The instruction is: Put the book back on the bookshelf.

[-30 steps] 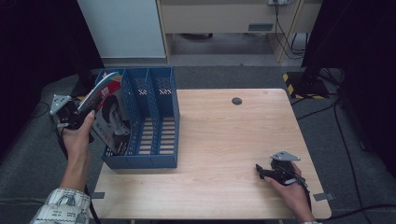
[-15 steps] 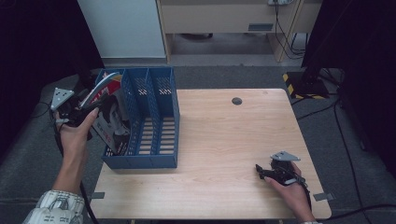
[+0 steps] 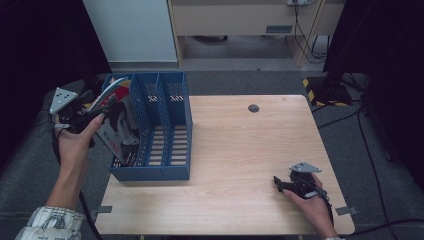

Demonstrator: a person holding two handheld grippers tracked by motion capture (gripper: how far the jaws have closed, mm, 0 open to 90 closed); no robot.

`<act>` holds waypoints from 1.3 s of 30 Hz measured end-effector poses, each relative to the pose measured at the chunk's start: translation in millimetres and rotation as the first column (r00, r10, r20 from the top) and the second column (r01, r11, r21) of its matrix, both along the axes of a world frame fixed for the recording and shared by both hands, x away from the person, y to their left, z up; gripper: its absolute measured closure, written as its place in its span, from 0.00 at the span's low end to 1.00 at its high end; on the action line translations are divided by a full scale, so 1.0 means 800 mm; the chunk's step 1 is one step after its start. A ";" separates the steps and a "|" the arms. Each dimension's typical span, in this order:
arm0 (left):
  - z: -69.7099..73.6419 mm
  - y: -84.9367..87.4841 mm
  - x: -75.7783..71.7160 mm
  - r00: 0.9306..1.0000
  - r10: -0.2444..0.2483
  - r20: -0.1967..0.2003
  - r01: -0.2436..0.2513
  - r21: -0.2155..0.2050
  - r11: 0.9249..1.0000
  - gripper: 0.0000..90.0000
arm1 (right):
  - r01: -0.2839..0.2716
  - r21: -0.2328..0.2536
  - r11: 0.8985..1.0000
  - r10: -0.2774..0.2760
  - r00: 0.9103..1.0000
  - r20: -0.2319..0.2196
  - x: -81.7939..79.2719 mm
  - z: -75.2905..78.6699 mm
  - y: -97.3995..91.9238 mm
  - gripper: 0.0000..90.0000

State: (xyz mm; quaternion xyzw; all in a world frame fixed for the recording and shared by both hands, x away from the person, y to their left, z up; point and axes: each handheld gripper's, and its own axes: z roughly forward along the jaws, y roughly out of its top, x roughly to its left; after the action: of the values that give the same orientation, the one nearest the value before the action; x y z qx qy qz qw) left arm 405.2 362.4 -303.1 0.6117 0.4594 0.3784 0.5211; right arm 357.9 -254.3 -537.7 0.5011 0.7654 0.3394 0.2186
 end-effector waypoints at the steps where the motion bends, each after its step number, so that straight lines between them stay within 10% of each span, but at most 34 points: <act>1: 0.000 0.000 0.000 1.000 0.000 0.000 0.000 0.000 1.000 0.17 | 0.000 0.000 1.000 0.000 1.000 0.000 0.000 0.000 0.000 0.24; 21: 0.009 -0.057 0.003 0.990 -0.137 -0.043 0.138 0.024 0.990 0.09 | 0.000 0.000 1.000 0.000 1.000 -0.002 0.000 0.000 0.000 0.23; 39: -0.022 -0.122 0.020 0.960 -0.244 -0.140 0.251 0.033 0.967 0.06 | -0.007 -0.002 1.000 0.007 1.000 -0.003 0.000 0.000 0.001 0.21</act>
State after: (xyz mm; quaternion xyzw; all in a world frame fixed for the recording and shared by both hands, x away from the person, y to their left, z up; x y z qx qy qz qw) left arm 421.3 265.1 -320.5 0.7015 0.4038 0.2795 0.5164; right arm 358.0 -253.5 -537.8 0.4984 0.7680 0.3387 0.2169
